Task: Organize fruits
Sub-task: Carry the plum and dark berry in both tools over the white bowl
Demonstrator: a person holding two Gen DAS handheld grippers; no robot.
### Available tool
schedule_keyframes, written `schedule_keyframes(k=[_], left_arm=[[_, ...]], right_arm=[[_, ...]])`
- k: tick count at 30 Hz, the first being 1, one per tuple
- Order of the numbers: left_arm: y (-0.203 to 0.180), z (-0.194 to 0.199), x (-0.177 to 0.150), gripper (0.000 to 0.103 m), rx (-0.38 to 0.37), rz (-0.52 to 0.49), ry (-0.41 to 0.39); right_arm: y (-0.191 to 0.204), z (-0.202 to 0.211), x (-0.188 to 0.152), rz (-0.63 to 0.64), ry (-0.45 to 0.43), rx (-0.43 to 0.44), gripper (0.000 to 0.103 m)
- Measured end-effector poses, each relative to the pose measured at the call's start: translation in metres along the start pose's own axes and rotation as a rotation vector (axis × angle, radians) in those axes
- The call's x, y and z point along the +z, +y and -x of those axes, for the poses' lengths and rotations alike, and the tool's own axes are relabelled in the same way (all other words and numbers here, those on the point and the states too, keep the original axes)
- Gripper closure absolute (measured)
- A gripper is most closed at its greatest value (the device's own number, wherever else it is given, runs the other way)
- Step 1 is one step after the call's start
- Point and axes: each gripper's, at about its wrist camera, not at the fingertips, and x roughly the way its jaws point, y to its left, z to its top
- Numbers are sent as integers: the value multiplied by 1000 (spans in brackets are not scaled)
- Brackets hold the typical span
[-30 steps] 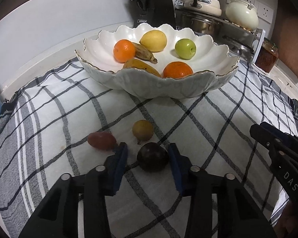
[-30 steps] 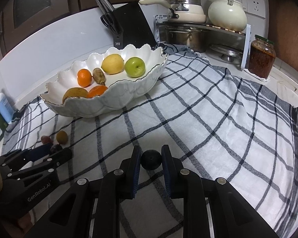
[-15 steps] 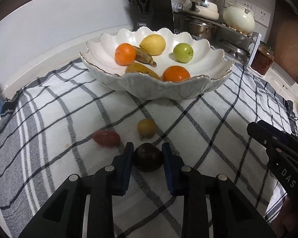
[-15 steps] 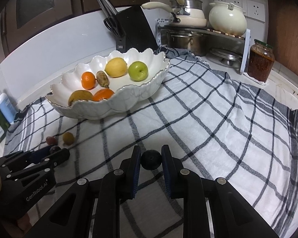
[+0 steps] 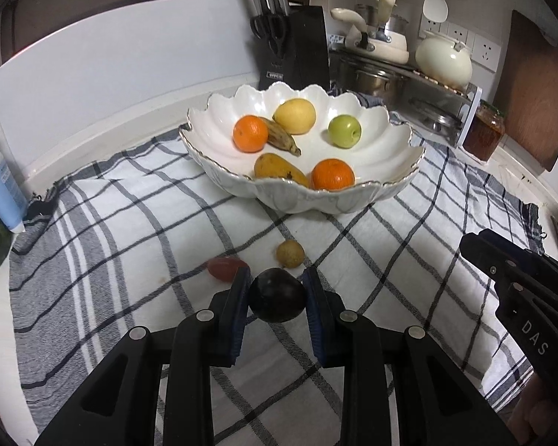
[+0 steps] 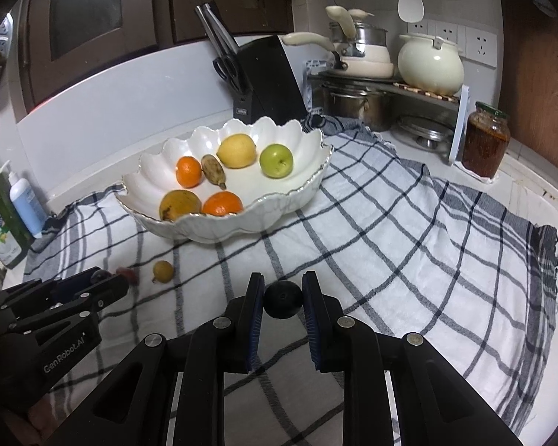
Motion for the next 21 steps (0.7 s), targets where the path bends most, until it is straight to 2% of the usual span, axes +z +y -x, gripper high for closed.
schedule_keyframes(k=[10,21], left_arm=[[4,12,21,74,-1,2,-45],[9,8,58,74,3,-2,-86]], right_arm=[[5,8,19,9,-34,3,81],[10,-3,55,25,-70,-3,81]])
